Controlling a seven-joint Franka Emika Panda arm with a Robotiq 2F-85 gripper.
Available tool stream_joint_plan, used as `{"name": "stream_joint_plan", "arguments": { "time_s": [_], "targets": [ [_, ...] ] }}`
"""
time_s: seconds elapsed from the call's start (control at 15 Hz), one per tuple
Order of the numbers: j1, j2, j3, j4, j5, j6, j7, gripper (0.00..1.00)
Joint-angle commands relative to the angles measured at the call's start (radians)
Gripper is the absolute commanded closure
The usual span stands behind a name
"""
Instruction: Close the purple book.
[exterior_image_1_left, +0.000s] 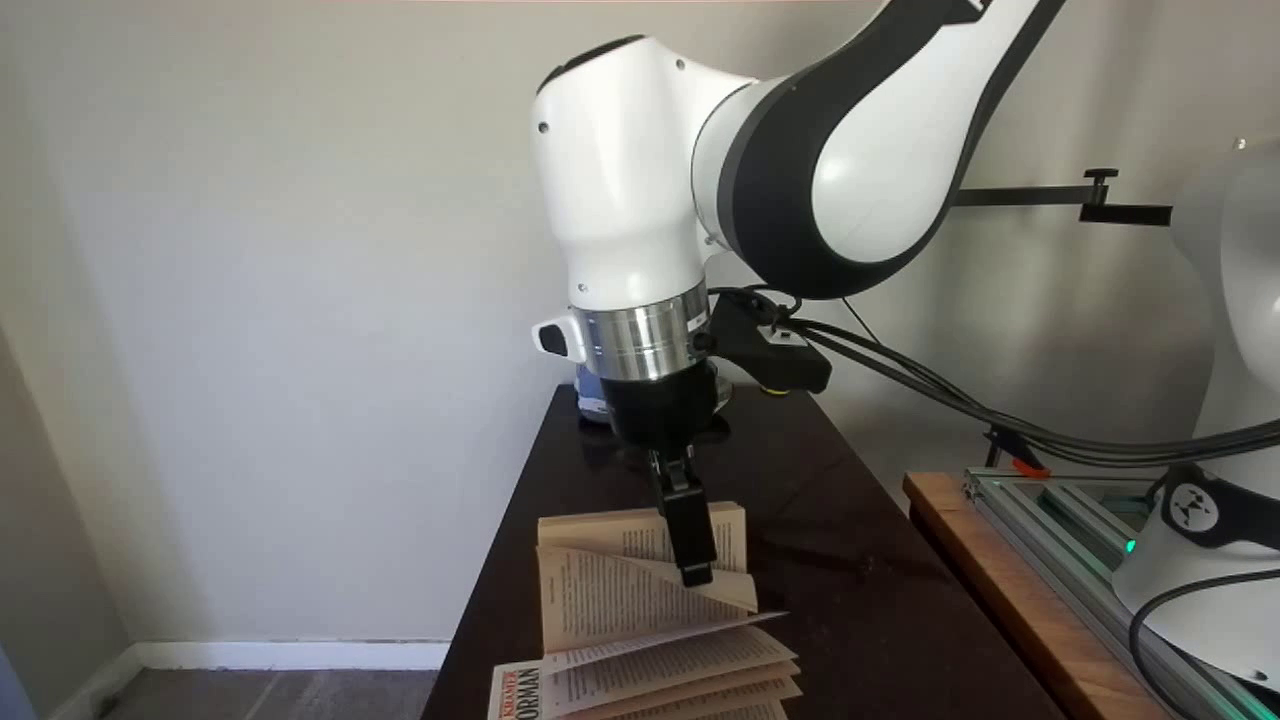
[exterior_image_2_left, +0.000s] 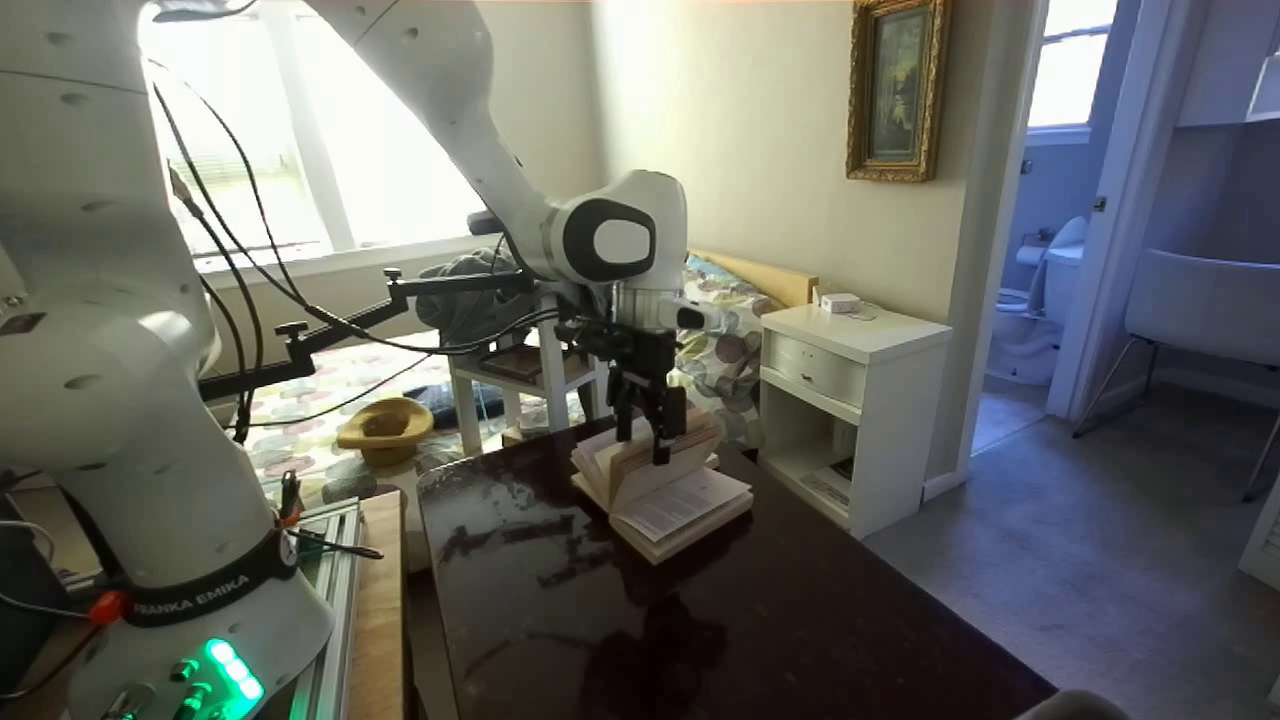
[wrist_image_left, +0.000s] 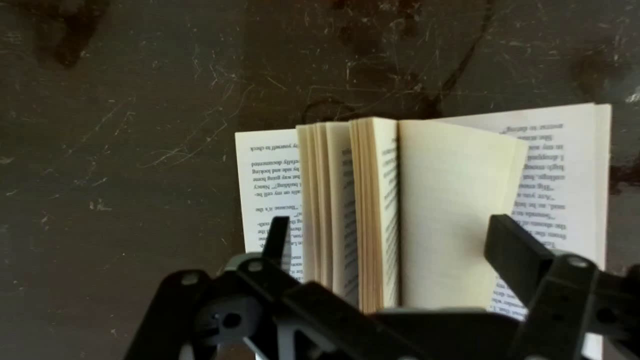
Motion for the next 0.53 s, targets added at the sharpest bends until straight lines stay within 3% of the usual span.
{"name": "stream_joint_plan", "arguments": {
  "time_s": [0.0,0.47],
  "targets": [
    [-0.003,0.017,0.002,-0.016,0.017,0.051,0.007,0.00],
    [0.003,0.005,0.017,-0.024,0.059,0.061,0.003,0.00]
  ]
}}
